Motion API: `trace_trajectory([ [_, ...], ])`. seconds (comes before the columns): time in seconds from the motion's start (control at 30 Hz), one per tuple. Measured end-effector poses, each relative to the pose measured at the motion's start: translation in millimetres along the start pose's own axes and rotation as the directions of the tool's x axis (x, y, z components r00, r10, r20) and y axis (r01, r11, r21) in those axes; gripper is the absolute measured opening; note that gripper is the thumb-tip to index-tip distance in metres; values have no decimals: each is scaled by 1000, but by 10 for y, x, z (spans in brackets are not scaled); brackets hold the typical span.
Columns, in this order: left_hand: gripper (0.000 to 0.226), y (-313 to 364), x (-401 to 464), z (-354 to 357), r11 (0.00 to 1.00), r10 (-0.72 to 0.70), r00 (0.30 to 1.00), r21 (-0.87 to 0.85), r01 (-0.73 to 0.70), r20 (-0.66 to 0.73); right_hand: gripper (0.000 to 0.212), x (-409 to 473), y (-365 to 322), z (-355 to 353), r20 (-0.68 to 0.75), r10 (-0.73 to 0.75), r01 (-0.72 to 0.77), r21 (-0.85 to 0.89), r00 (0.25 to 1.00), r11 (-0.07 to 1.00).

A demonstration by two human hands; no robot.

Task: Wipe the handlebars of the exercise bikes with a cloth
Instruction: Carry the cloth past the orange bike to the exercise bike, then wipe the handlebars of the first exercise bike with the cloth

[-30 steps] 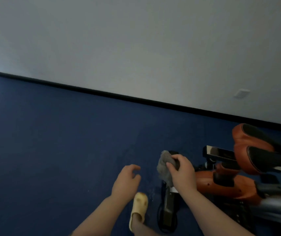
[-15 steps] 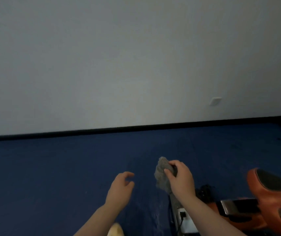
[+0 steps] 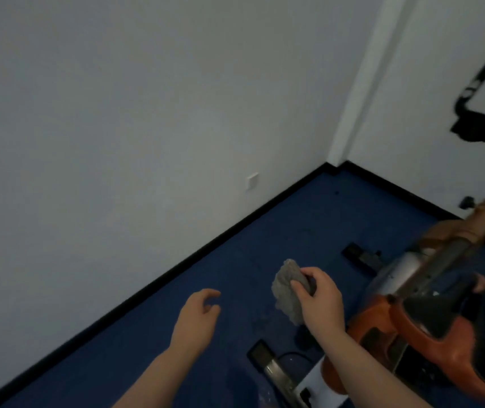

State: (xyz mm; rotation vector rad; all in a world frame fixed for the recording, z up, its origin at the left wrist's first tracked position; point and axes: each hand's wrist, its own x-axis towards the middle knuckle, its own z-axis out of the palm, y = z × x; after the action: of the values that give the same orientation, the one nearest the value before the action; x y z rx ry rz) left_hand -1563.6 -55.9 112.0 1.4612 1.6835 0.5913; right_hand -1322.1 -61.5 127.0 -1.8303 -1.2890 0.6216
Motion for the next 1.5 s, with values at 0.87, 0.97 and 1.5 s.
trace_trajectory([
  [0.87,28,2155,3828,999,930,350,810,-69,-362,471,13,2935,161,-804,-599,270,-256,110,754,960],
  [0.97,34,2593,4297,1086,901,421,762,-129,-415,493,18,3214,116,-956,-688,284,-308,92,668,947],
  [1.5,25,4753,4637,2576,724,671,422,-419,-548,609,16,4199,341,-2623,-881,118,-388,-79,457,918],
])
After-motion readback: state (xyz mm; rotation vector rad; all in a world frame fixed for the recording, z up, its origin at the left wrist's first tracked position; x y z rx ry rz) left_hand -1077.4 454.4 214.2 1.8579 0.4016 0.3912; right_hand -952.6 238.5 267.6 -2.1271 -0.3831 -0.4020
